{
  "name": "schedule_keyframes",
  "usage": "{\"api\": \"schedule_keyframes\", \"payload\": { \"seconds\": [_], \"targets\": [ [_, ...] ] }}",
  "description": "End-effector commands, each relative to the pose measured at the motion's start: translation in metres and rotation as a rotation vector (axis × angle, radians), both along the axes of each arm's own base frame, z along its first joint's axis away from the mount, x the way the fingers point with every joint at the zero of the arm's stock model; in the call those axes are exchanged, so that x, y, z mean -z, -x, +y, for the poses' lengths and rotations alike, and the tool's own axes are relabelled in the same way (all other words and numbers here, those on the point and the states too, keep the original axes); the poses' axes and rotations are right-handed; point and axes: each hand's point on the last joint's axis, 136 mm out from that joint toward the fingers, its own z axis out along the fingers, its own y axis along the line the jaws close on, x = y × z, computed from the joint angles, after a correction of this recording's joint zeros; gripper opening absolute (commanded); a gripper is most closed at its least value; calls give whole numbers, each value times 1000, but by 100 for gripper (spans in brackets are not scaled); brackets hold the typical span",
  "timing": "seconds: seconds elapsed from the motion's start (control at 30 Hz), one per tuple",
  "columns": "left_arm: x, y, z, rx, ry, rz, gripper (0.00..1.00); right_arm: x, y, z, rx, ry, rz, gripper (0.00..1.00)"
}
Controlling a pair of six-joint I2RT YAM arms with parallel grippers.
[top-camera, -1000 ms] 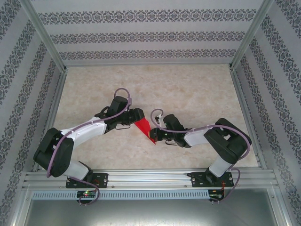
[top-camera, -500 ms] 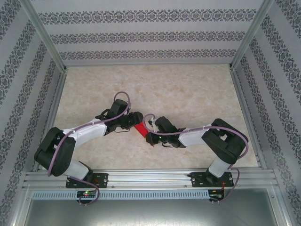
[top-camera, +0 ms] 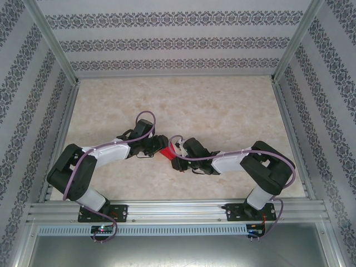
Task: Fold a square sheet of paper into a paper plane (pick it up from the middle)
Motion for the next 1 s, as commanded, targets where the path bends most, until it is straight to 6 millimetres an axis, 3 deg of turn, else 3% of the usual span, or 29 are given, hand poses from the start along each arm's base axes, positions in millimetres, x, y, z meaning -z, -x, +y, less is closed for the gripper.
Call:
{"api": "schedule_keyframes", "payload": {
  "seconds": [0.0,0.23,0.43,0.63,0.77,0.97],
  "targets": [
    [0,-4,-1,-9,-14,18,57,-16,-1,4,-11,-20,-38,25],
    [1,-5,-2,-3,-12,18,56,-17,-3,2,-8,-10,-38,25],
    [-19,-8,-9,19,42,-51,57,-12,-8,-4,24,15,-44,11],
    [-36,-5,12,-48,4,-133,58,-24,-18,-12,107,-83,-46,1],
    [-37,-3,19,-77,0,-141,58,-27,-27,-26,206,-192,-19,1],
    [-32,-3,10,-66,40,-119,58,-29,-29,-31,227,-254,-66,1]
  ]
}}
